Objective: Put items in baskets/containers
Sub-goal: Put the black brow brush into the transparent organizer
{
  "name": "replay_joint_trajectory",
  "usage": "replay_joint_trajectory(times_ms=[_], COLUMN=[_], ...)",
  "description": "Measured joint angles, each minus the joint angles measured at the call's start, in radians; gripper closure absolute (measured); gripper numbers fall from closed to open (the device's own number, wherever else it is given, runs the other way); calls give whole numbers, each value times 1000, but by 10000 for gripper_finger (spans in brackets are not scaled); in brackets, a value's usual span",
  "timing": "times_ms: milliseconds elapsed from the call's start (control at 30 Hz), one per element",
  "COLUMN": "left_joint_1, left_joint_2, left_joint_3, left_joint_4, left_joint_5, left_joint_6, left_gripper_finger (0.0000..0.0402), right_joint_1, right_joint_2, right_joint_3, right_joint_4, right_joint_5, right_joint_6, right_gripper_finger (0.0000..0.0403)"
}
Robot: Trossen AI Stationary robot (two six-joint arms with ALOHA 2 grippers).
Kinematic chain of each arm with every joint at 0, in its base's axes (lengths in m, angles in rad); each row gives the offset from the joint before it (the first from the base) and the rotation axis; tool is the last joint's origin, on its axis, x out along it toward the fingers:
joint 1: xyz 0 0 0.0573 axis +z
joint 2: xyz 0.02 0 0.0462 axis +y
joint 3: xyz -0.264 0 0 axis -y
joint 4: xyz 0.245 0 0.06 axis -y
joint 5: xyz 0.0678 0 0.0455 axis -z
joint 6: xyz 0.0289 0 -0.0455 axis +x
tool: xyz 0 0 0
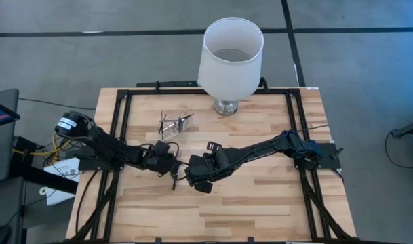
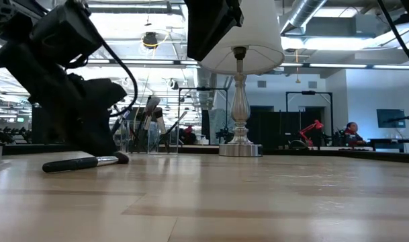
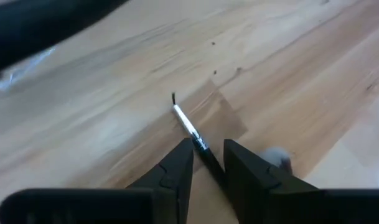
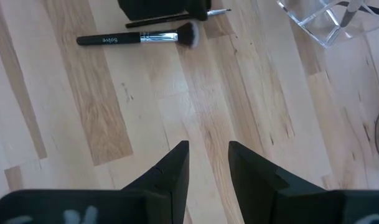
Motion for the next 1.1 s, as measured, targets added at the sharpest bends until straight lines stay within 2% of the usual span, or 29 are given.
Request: replay_joint_trajectory(times_ms=[167,433,500,600,800,933,1100], left_joint_1=[-9,-11,-12,-16,-97,-171,-242], left_joint_2=[3,-50,-49,-37,-2,-1,-3], left_joint_3=[-1,-4,-14,-36,-118,-156,-215], left_joint_4=[-9,-64,-62,-31,166,178,200], left_joint_5=[5,64,66,52,-77,-151,-230], left_joint_6=[154,280,280,276,279,247,137], left_gripper_finger=[317,388,382,351,296,291,299], right_joint_1=[-2,-2,-2,-2,-2,-2,-2], right_joint_2=[0,0,0,0,0,0,0], right_joint_3=[0,0,0,0,0,0,0], right_joint_4=[0,5,12,18,18,17,18], right_joint_5=[0,0,0,0,0,0,0], right_joint_6=[0,-24,-24,-24,-25,-28,-76], right_gripper_finger=[298,298,298,298,298,298,298])
